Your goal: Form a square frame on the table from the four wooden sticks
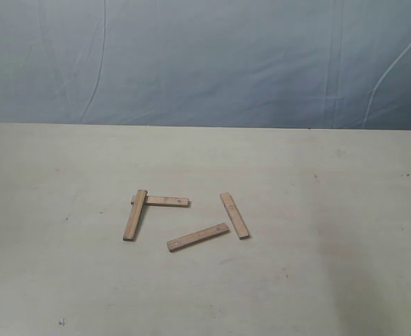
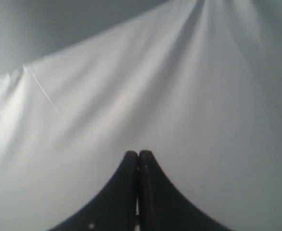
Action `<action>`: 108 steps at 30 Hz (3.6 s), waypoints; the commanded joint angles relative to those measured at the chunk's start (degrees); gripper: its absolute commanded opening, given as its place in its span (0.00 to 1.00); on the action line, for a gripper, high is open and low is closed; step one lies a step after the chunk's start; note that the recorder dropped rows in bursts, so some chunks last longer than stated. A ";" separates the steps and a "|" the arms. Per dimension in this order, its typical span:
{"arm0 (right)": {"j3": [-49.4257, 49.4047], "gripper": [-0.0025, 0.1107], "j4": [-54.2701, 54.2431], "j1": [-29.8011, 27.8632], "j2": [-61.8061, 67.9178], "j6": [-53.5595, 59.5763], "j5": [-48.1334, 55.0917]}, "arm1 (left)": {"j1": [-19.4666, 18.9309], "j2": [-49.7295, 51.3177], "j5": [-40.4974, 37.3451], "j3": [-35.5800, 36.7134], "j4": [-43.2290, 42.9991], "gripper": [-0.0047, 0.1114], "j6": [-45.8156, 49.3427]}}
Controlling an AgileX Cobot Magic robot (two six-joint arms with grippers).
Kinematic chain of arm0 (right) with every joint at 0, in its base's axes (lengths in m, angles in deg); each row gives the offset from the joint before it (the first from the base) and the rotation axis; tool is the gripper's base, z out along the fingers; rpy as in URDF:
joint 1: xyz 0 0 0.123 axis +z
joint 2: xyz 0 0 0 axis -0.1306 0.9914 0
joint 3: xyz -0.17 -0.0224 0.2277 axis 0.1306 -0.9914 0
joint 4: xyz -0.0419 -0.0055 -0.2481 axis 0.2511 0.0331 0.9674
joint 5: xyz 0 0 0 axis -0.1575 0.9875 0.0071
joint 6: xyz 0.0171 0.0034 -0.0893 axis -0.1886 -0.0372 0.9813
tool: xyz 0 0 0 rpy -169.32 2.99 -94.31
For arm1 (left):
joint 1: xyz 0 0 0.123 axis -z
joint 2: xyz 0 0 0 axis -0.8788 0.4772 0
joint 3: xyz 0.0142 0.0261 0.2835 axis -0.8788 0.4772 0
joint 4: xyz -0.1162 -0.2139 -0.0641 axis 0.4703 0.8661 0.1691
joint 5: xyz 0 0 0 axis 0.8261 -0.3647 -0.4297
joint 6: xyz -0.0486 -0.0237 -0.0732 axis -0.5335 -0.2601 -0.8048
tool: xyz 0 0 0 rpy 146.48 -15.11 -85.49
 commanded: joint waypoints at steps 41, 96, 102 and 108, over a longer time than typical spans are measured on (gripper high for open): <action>66.04 0.49 -0.33 40.09 74.71 75.77 93.27 | 0.10 -0.40 -0.53 0.24 -1.20 0.04 0.11; 82.59 0.14 -9.56 49.34 85.64 64.74 110.73 | 0.10 -0.40 -0.75 0.24 -1.20 0.04 0.00; 82.59 0.39 -9.47 49.34 84.35 64.44 110.92 | 0.10 -0.40 -0.75 0.24 -1.20 0.04 0.00; 82.59 0.38 -6.07 45.89 77.97 56.63 109.75 | 0.10 -0.40 -0.75 0.24 -1.20 0.04 0.00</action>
